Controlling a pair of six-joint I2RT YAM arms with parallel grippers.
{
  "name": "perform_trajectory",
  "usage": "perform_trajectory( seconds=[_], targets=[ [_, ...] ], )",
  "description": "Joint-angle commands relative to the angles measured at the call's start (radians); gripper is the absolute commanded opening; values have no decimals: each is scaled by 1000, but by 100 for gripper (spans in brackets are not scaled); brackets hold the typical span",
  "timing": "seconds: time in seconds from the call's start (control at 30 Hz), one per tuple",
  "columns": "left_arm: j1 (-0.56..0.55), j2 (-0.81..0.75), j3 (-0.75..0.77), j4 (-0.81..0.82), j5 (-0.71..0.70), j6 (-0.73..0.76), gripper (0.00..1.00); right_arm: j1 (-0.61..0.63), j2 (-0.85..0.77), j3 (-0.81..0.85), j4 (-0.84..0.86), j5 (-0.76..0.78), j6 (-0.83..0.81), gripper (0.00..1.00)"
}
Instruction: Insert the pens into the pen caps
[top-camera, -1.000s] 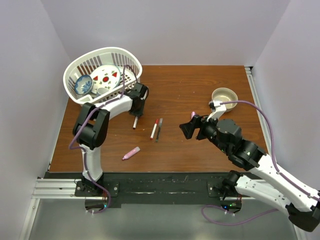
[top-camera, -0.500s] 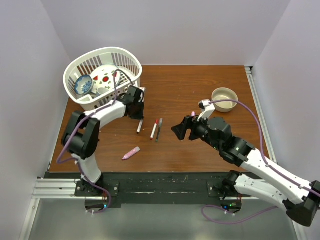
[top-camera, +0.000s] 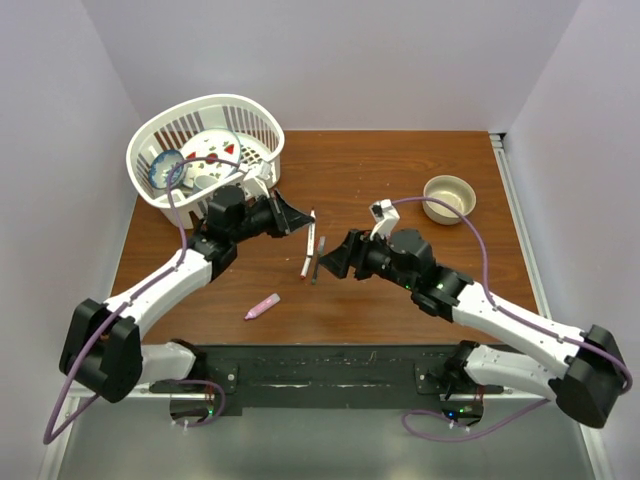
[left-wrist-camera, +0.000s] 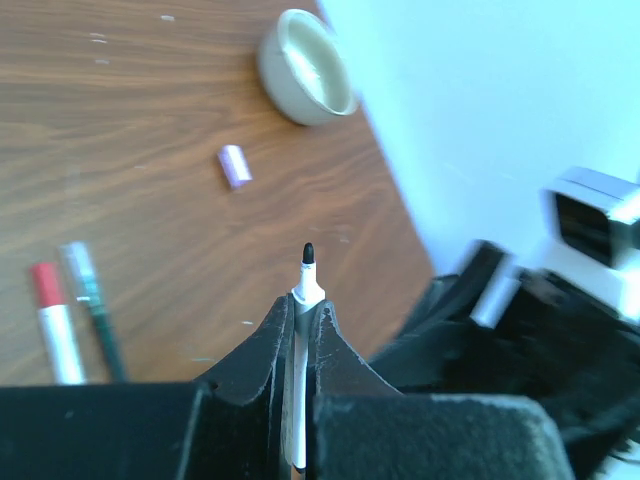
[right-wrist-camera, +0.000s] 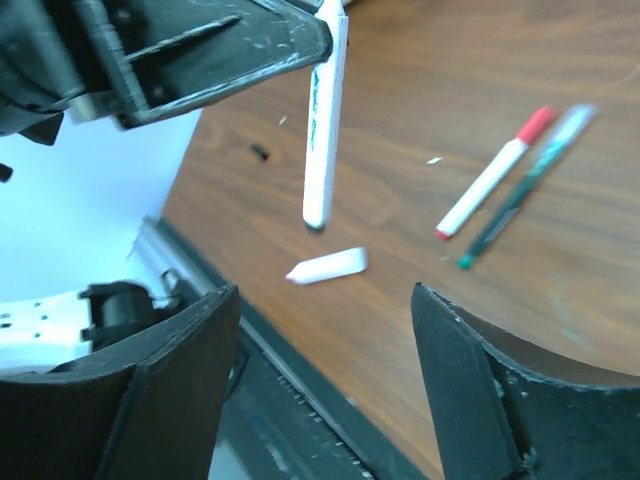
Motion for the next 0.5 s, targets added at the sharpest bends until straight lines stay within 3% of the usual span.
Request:
perform_trajectory(
  seconds=[0.0, 0.33, 0.47],
  targets=[
    [-24, -75, -40, 184, 96, -103, 0, -7, 60, 63, 153, -113, 83, 69],
    [-28, -167, -93, 189, 127, -114, 0, -5, 126, 95, 217, -113, 65, 51],
    [-28, -172, -103, 201, 131, -123, 0, -7, 145, 95, 248, -130, 71, 37]
  ],
)
